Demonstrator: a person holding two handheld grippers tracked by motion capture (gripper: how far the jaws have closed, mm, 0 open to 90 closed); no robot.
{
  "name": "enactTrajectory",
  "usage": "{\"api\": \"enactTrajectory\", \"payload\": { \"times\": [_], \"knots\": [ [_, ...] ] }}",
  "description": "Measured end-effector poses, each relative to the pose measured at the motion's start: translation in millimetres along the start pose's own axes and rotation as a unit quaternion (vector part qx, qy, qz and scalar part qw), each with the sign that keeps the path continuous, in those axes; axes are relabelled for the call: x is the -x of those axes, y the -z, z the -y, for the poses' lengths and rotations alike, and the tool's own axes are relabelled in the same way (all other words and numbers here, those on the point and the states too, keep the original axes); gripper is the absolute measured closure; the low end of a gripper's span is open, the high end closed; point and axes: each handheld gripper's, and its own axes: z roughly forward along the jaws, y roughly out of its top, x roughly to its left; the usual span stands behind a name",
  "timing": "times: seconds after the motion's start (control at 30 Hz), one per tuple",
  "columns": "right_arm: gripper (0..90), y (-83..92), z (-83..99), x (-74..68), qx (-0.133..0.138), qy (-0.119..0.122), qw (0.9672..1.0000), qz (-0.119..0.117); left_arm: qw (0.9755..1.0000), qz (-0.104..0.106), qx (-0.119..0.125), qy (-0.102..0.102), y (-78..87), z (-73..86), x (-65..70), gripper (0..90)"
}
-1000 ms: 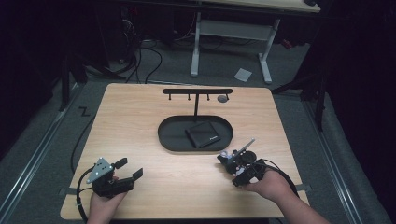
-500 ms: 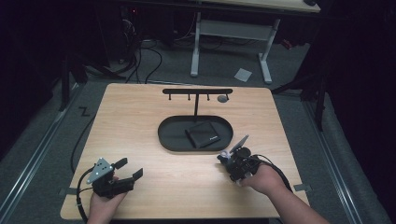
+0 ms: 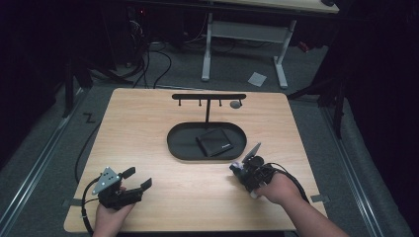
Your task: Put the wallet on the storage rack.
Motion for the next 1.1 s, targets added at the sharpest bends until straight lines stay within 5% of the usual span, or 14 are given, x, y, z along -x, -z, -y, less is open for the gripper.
{"api": "enactTrajectory", "payload": {
  "times": [0.3, 0.53, 0.83, 1.1],
  "knots": [
    [47.3, 20.7, 4.8, 0.1, 0.019, 0.005, 0.9998, 0.001, 1.0000, 0.001, -0.002, -0.005, -4.3, -0.4, -0.4, 19.7],
    [47.4, 34.3, 6.2, 4.3, 0.030, -0.014, 0.9994, -0.003, 0.9999, 0.009, -0.002, -0.007, -6.7, -1.2, -0.4, 19.7],
    [47.5, 49.9, -2.4, 2.2, 0.030, -0.021, 0.9993, -0.003, 0.9998, 0.016, 0.013, 0.004, -4.2, -3.1, -5.3, 19.7],
    [47.5, 66.9, -15.2, -1.0, 0.037, -0.020, 0.9991, 0.001, 0.9998, 0.015, 0.009, -0.012, -0.9, -4.0, -4.2, 19.8]
  ]
}}
